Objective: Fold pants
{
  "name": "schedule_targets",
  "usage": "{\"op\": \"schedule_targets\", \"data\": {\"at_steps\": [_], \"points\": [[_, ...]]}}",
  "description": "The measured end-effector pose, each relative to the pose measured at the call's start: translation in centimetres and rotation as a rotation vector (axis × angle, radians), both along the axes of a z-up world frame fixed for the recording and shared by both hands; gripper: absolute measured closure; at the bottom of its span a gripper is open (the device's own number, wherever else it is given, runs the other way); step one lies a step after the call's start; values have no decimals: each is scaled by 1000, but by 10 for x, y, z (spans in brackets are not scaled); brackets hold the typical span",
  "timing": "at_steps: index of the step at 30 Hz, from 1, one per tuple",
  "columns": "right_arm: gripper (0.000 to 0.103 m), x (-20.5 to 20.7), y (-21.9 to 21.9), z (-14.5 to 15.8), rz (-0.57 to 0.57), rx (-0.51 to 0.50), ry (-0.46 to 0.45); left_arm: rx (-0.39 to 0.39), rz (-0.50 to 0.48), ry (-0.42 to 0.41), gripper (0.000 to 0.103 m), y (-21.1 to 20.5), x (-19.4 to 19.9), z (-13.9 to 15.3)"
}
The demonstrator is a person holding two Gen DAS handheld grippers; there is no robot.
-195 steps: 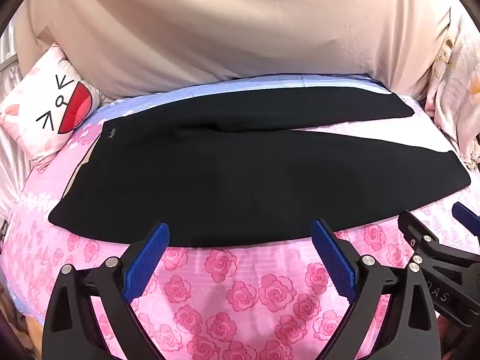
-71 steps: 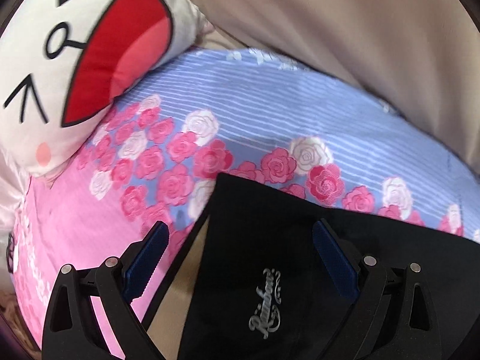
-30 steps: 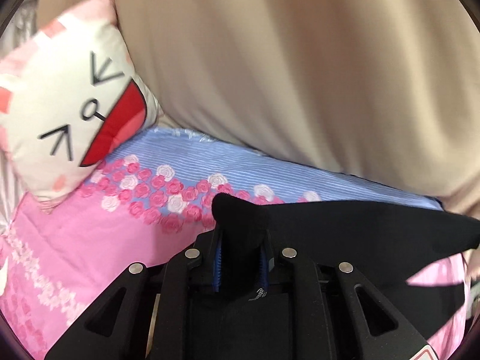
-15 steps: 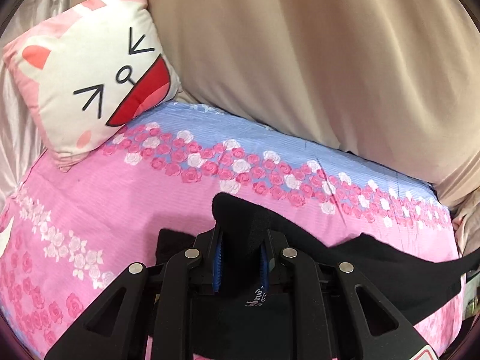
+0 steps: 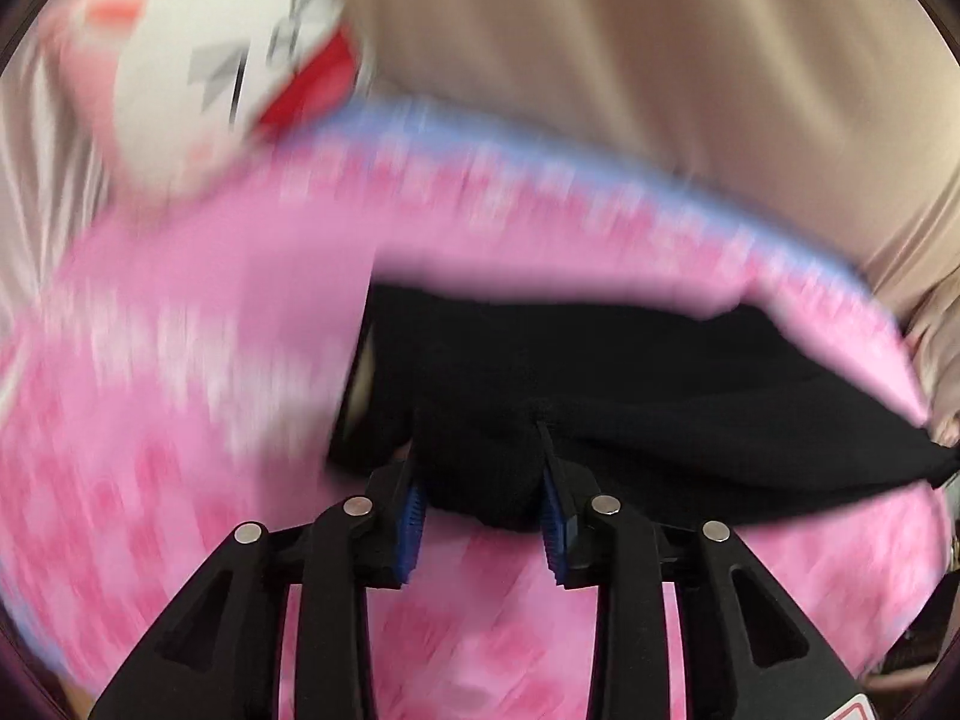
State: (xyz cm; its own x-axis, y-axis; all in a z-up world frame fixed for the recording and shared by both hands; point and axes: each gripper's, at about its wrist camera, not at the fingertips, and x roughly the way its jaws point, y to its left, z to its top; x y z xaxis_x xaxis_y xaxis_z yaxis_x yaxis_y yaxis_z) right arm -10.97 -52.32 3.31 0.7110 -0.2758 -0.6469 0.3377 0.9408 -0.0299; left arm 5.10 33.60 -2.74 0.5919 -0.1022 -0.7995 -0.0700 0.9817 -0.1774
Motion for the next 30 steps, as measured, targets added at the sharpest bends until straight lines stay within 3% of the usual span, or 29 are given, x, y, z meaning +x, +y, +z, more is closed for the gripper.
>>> {"op": "schedule_targets", "data": {"at_steps": [2, 4, 5, 6, 7, 8, 9, 12, 16, 18, 21, 22, 23, 24, 25, 26, 29, 30], "points": [[86, -10, -4, -24, -17, 44, 22, -76, 28, 42, 66, 10, -16, -28], [81, -21, -8, -34, -33, 92, 11, -110, 55, 32, 54, 18, -26, -28], [71, -28, -8, -34, -51, 92, 2, -107, 65, 26, 48, 22, -29, -24], [52, -33, -9, -33, -62, 91, -4, -90, 75, 23, 46, 26, -33, -16], [41, -40, -10, -30, -82, 81, -16, -77, 85, 17, 46, 29, -37, -10], [22, -48, -10, -26, -98, 71, -33, -43, 117, 2, 46, 34, -41, 0], [17, -60, -11, -20, -101, 71, -65, 5, 162, -18, 46, 40, -45, 11], [17, -85, -19, 1, -152, 77, -154, 83, 348, -89, 45, 70, -57, 54], [15, -76, -39, 25, -189, 202, -243, 54, 394, -194, 43, 64, -49, 95], [13, -48, -51, 21, -213, 278, -178, 34, 362, -231, 31, 36, -30, 106], [13, -10, -54, 1, -180, 362, -44, 9, 268, -210, 28, -10, 1, 100], [14, 1, -51, -6, -160, 372, 1, 4, 234, -194, 28, -22, 10, 97], [44, 14, -45, -11, -129, 364, 54, 1, 201, -176, 28, -34, 19, 92], [89, 34, -37, -14, -104, 324, 134, 12, 160, -145, 28, -54, 32, 83], [97, 45, -32, -10, -109, 281, 166, 25, 137, -128, 28, -64, 39, 77], [97, 56, -24, 12, -109, 208, 139, 47, 116, -109, 28, -77, 48, 71], [98, 47, 12, 93, -7, 33, -114, 124, 86, -51, 28, -110, 68, 52], [97, 37, 31, 120, 23, -71, -181, 133, 80, -41, 28, -117, 69, 48]]}}
